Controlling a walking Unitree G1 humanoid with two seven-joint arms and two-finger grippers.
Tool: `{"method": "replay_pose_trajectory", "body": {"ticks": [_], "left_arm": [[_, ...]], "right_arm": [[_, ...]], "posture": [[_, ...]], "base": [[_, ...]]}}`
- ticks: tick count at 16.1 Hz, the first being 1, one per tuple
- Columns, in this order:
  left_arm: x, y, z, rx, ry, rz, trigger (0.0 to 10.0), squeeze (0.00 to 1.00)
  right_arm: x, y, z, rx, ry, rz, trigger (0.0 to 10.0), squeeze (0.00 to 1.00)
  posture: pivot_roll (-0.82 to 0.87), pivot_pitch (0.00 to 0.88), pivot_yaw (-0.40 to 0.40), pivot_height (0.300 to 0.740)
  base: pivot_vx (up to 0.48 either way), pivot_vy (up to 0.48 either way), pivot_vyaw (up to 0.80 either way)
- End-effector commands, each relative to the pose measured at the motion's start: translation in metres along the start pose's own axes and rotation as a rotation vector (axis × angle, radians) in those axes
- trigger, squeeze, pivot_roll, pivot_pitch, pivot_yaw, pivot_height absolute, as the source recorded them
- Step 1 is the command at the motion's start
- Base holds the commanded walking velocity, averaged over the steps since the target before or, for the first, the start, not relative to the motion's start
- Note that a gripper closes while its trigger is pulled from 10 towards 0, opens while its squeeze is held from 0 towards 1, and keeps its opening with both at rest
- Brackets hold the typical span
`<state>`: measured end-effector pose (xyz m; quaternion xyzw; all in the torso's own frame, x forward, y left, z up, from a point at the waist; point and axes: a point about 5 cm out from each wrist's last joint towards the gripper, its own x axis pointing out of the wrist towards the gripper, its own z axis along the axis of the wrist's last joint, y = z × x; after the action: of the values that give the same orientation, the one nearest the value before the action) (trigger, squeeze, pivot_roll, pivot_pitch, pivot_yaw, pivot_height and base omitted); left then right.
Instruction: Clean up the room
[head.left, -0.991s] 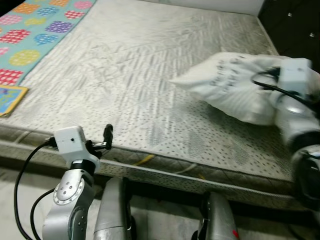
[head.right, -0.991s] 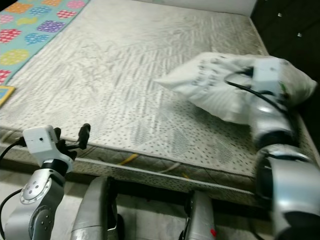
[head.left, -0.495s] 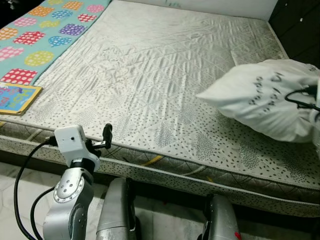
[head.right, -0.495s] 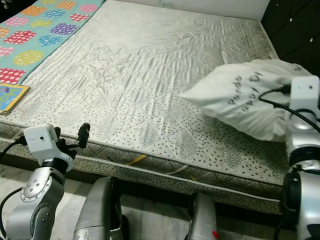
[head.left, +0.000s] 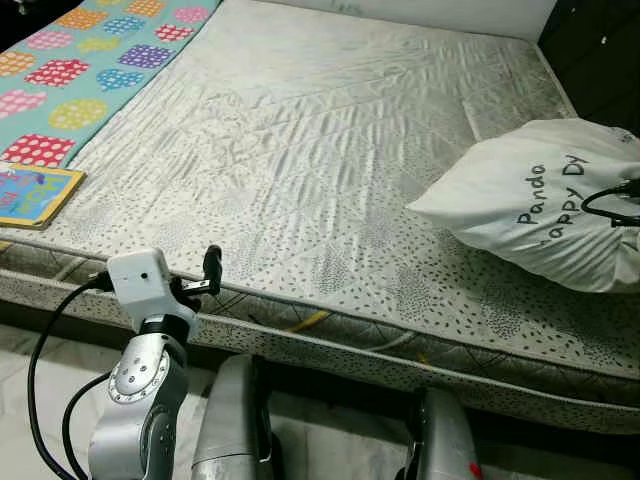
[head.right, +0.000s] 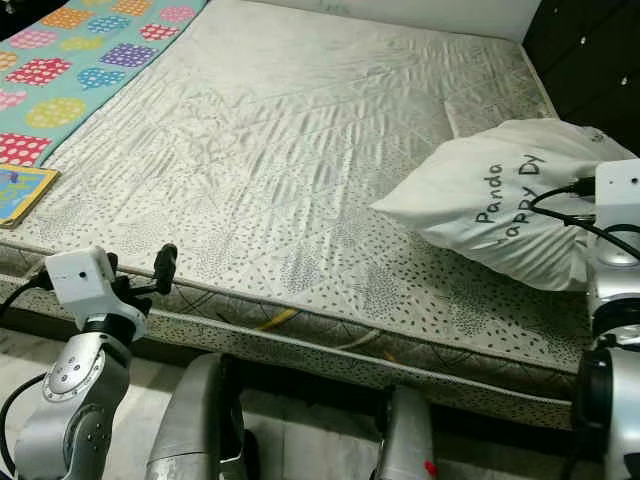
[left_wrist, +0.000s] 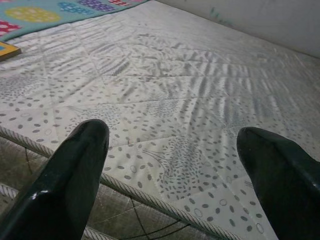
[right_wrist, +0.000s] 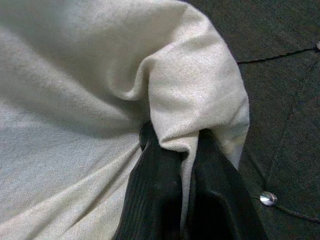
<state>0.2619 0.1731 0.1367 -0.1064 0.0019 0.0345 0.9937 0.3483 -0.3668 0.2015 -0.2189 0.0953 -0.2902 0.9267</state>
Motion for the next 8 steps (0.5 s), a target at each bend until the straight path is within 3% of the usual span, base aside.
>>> {"method": "replay_pose_trajectory", "body": {"ticks": [1,3,4,5,7,8], "left_arm": [[-0.001,-0.004,-0.002,-0.007,0.004,-0.025,10.0,0.0],[-0.002,-0.006,-0.002,-0.008,0.004,-0.029,10.0,0.0],[-0.002,-0.006,-0.002,-0.009,0.005,-0.031,10.0,0.0],[-0.002,-0.006,-0.002,-0.01,0.005,-0.032,10.0,0.0],[-0.002,-0.006,-0.003,-0.012,0.008,-0.033,10.0,0.0],[-0.002,-0.006,-0.003,-0.013,0.008,-0.033,10.0,0.0]], "right_arm": [[0.0,0.009,0.012,0.084,-0.07,0.028,0.0,0.0],[-0.005,0.033,0.016,0.133,-0.109,0.096,2.5,0.0],[-0.008,0.045,0.016,0.182,-0.109,0.124,10.0,0.0],[-0.009,0.052,0.017,0.209,-0.113,0.147,10.0,0.0],[-0.027,0.1,0.022,0.268,-0.179,0.309,10.0,0.0],[-0.031,0.108,0.024,0.275,-0.197,0.332,10.0,0.0]], "posture": [[0.02,0.064,-0.007,0.531],[0.02,0.065,-0.007,0.531],[0.02,0.066,-0.007,0.531],[0.01,0.067,-0.006,0.531],[0.01,0.069,-0.007,0.531],[0.01,0.07,-0.007,0.531]], "base": [[0.0,0.0,0.0],[0.0,0.0,0.0],[0.0,0.0,0.0],[0.0,0.0,0.0],[0.0,0.0,0.0],[0.0,0.0,0.0]]}}
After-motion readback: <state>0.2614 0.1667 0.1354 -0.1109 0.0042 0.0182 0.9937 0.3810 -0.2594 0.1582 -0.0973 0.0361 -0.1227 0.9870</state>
